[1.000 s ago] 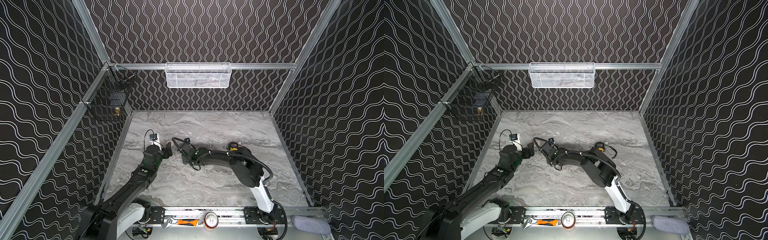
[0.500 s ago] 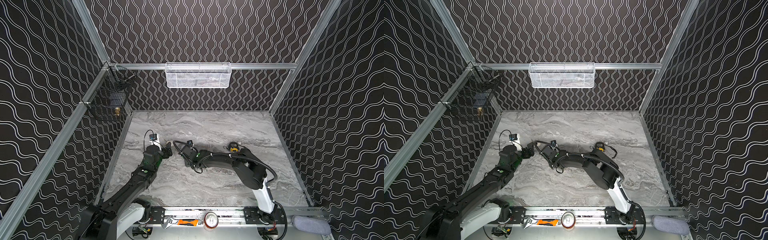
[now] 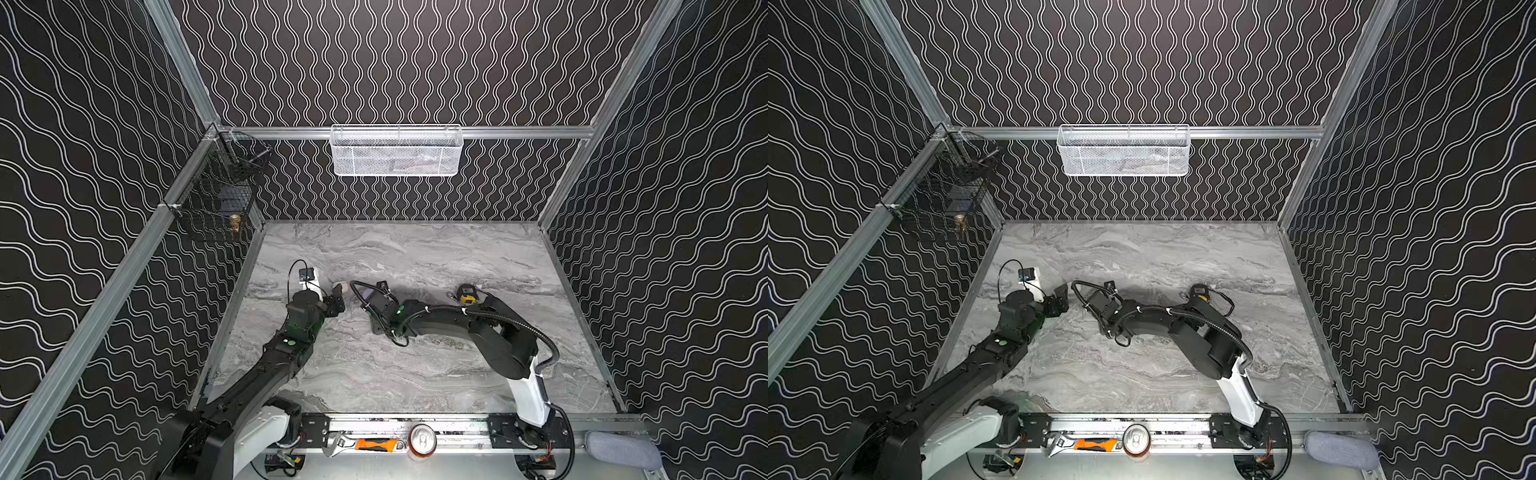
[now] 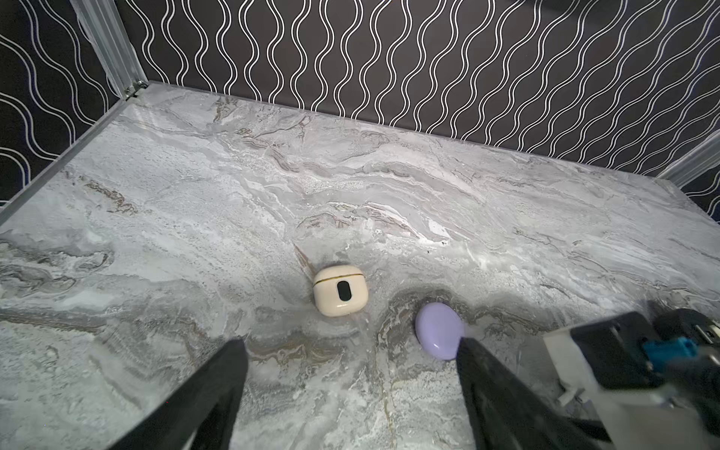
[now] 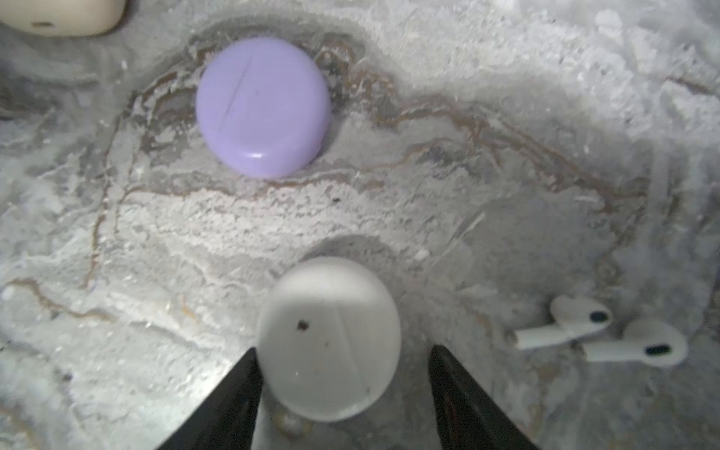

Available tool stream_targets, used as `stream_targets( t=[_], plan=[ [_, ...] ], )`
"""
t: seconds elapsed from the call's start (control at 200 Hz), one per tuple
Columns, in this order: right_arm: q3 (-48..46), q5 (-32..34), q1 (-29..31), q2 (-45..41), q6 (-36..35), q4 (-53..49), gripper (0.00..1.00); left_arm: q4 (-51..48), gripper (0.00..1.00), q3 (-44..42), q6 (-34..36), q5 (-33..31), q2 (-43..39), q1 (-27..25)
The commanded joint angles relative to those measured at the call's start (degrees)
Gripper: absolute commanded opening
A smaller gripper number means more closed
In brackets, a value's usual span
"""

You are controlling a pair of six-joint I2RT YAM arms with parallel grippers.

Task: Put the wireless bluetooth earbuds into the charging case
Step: 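Lower the right gripper, close it on the white round case and lift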

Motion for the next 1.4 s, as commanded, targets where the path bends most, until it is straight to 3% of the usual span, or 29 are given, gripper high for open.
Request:
stream_targets(
  t=[0.0,0.185,0.666,0.856,1.106,1.266,1.396],
  plan=[
    [-1.1,-2.0,-0.9,0.2,-2.2,-3.3,0.69,1.3,0.87,0.1,-0.1,0.0,-0.2,0.1],
    [-0.6,-4.2,-1.0,0.6,-4.7,-3.1,0.65,1.3,0.87,0.3,-0.1,-0.1,0.2,0.1],
    [1.3,-4.5,-0.5,2.5,-2.7,-4.3,0.63,1.6,0.87,0.2,-0.1,0.1,0.2,0.1],
    [1.4,-1.9,-0.4,2.9,-2.4,-5.8,0.50,1.8,0.87,0.2,-0.2,0.6,0.0,0.1],
    [-1.3,0.0,0.2,1.1,-3.9,-4.8,0.48,2.4,0.87,-0.1,-0.5,1.4,-0.4,0.0],
    [-6.6,3.1,0.6,-5.6,-8.6,0.7,0.44,3.5,0.83,-0.1,-0.5,5.1,0.0,0.1],
    [-15.3,8.4,0.7,-18.5,-19.8,12.4,0.41,6.8,0.81,-0.6,-0.9,10.6,-0.5,0.1]
  ],
)
